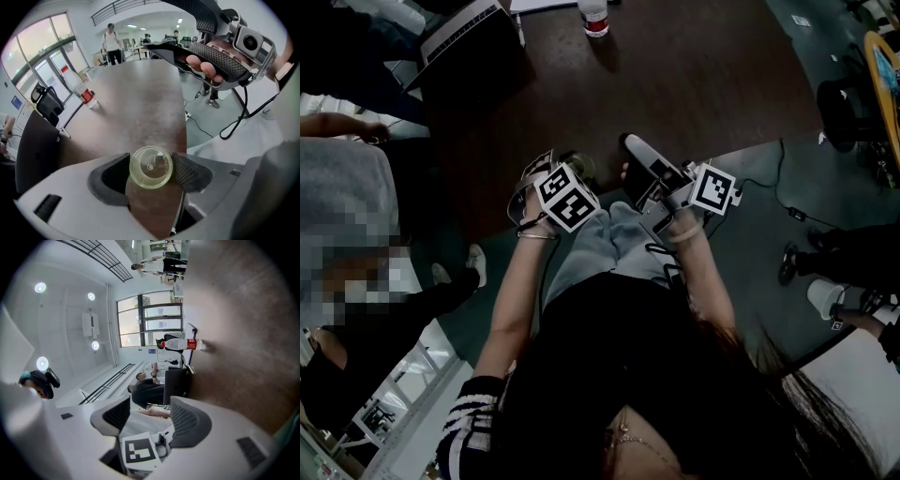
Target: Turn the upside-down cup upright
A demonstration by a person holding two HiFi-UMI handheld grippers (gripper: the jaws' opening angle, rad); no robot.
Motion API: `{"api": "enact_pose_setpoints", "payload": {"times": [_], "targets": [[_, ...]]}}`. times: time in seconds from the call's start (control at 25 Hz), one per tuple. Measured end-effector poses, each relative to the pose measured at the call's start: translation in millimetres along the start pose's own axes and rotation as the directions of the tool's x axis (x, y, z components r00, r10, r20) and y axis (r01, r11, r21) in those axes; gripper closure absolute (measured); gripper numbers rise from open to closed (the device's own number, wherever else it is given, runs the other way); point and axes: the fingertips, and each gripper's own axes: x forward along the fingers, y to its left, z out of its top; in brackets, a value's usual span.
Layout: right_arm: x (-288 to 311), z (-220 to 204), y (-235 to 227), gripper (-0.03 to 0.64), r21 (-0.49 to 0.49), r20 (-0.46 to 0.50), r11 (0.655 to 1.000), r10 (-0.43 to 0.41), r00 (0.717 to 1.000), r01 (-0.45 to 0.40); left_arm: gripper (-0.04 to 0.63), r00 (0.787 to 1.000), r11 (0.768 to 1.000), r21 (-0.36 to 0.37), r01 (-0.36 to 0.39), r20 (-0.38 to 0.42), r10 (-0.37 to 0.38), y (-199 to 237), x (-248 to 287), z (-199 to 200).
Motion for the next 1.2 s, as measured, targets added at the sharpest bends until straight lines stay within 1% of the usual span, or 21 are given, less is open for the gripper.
{"api": "enact_pose_setpoints", "payload": {"times": [0.2,0.32,0.44,0.72,0.88,1.08,1.2], "targets": [[-2,0,-2,0.381,-0.044,-0.005,0.999,-0.02,1.0,0.02,0.304,1.0,1.0,0.007,-0.001,0.016,0.001,-1,1,2],[-4,0,-2,0.478,-0.09,-0.003,0.995,-0.048,0.999,0.047,0.304,0.999,1.0,0.012,-0.009,0.034,0.008,-1,-1,3],[-5,1,-3,0.528,-0.114,0.001,0.991,-0.072,0.997,0.072,0.304,0.999,1.0,0.01,-0.009,0.05,0.009,0,-4,6],[-7,5,-5,0.562,-0.129,0.0,0.988,-0.085,0.996,0.084,0.304,0.996,1.0,0.015,-0.01,0.088,0.008,4,-7,17],[-3,-11,0,0.6,-0.156,-0.018,0.984,-0.092,0.996,0.088,0.304,0.992,1.0,0.002,-0.022,0.126,0.021,3,-24,11],[2,-31,7,0.6,-0.216,-0.049,0.973,-0.095,0.994,0.083,0.304,0.978,0.997,-0.072,-0.036,0.203,0.05,2,-45,2],[5,-43,12,0.6,-0.245,-0.069,0.966,-0.101,0.993,0.081,0.304,0.96,0.99,-0.128,-0.053,0.266,0.086,2,-60,-2]]}}
